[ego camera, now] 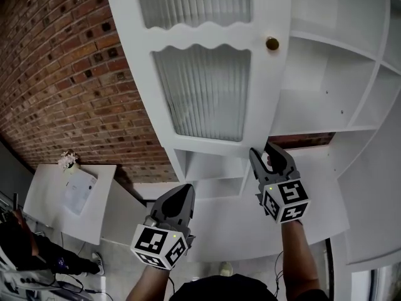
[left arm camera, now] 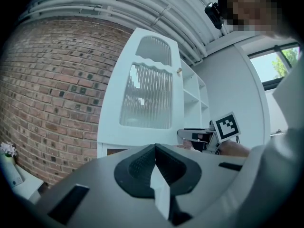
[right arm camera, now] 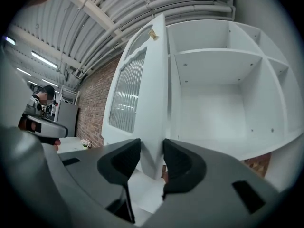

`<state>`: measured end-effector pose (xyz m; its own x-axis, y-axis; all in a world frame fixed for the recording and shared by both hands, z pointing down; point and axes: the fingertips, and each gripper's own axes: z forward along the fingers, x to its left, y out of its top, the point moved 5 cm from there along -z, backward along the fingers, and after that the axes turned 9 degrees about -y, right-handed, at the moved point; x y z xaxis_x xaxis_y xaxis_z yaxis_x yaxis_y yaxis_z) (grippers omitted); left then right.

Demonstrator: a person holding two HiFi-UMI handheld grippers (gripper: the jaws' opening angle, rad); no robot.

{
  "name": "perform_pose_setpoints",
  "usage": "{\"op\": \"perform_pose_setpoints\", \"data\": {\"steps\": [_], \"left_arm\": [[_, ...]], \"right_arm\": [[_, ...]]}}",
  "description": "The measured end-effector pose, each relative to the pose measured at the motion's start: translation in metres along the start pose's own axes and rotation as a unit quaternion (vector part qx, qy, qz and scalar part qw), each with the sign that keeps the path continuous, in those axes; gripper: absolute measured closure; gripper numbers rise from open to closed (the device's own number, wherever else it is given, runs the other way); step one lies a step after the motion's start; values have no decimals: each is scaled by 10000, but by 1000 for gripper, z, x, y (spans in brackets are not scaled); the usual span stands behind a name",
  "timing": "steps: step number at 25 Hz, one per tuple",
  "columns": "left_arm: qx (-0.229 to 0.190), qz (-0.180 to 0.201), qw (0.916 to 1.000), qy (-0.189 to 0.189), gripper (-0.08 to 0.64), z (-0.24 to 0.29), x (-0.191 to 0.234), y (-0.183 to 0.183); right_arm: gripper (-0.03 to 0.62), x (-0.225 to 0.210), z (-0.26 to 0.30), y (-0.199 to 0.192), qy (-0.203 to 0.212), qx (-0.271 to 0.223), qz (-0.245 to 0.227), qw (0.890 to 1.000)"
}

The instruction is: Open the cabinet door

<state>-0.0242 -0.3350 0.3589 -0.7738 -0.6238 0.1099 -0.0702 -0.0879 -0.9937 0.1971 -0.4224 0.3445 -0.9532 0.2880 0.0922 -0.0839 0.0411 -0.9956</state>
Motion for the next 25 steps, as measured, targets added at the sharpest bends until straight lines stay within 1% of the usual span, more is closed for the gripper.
{"op": "perform_pose_setpoints", "data": {"steps": [7, 15, 25], "left_arm": [[9, 10, 10000, -45, 554, -26, -2, -1], [-16, 27, 10000, -67, 554, -64, -2, -2], [-36, -14, 9998, -208, 554, -105, 3, -5]], "right_arm": [[472, 13, -25, 2, -164, 29, -49, 9998], [483, 35, -58, 3, -498, -58, 70, 9987], [495, 71, -93, 7, -718, -34, -33, 9974]]}}
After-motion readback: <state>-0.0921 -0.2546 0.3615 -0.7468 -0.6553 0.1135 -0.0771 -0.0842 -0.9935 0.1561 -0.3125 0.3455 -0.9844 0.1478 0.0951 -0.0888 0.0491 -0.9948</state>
